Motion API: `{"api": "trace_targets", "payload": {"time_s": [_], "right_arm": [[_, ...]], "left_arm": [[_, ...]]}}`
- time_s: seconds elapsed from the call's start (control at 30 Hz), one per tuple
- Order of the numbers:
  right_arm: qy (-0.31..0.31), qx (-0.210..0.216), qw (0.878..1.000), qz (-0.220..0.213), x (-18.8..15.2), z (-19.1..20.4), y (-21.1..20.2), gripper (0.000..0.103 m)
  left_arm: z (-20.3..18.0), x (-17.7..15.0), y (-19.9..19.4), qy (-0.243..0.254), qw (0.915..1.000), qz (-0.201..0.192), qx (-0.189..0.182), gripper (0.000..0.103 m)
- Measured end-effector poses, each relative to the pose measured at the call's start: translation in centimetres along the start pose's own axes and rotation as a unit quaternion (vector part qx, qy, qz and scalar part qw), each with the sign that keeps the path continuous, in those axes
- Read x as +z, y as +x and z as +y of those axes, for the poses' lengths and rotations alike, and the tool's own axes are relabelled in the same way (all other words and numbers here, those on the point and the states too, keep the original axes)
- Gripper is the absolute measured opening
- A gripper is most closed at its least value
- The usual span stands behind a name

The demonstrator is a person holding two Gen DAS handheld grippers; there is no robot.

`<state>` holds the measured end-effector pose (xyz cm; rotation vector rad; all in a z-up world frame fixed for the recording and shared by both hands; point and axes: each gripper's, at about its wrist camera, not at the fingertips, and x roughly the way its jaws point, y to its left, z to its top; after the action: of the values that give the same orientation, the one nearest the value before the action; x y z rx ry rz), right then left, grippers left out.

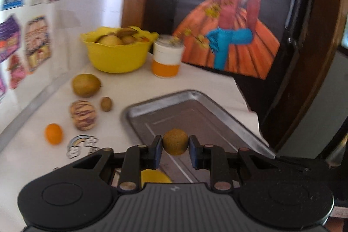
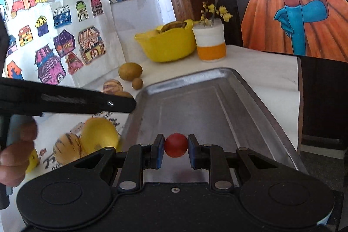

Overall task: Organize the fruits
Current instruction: 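Carry the kiwi into the metal tray and open the left tool while the right tool releases the tomato there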

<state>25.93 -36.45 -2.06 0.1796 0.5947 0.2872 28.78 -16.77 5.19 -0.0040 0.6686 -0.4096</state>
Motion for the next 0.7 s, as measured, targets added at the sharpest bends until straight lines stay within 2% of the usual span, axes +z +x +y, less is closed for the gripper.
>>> {"api": "trace_targets", "payload": {"time_s": [0.2, 0.3, 0.53, 0.6, 0.63, 0.67, 0.7], "right_arm": [[-0.005, 0.001, 1.000, 0.006, -0.6, -0.4, -0.2, 0.025], [-0.001, 0.002, 1.000, 0.005, -0.7, -0.5, -0.4, 0.027], [0.001, -0.008, 1.000, -0.001, -1.1, -0.5, -1.1, 0.031], [0.001, -0.013, 1.000, -0.009, -1.1, -0.3, -1.8, 0.038], [0.001, -0.016, 1.000, -0.015, -1.0, -0.2, -2.2, 0.044], [0.001, -0.018, 1.000, -0.021, -1.0, -0.1, -2.6, 0.047], [0.001, -0.022, 0.999, -0.028, -0.9, 0.1, -3.1, 0.054]], "left_arm": [[-1.7, -1.2, 3.2, 0.020, 0.9977, 0.061, 0.021, 0.029], [-2.6, -1.5, 3.4, 0.042, 0.9969, 0.057, 0.034, 0.029], [-3.3, -1.5, 3.9, 0.053, 0.9956, 0.066, 0.041, 0.030], [-3.3, -1.5, 3.7, 0.051, 0.9959, 0.064, 0.038, 0.037], [-3.3, -1.4, 3.5, 0.049, 0.9963, 0.060, 0.036, 0.049], [-3.4, -1.4, 3.2, 0.048, 0.9967, 0.055, 0.036, 0.056], [-3.4, -1.3, 2.8, 0.046, 0.9971, 0.047, 0.037, 0.061]]}}
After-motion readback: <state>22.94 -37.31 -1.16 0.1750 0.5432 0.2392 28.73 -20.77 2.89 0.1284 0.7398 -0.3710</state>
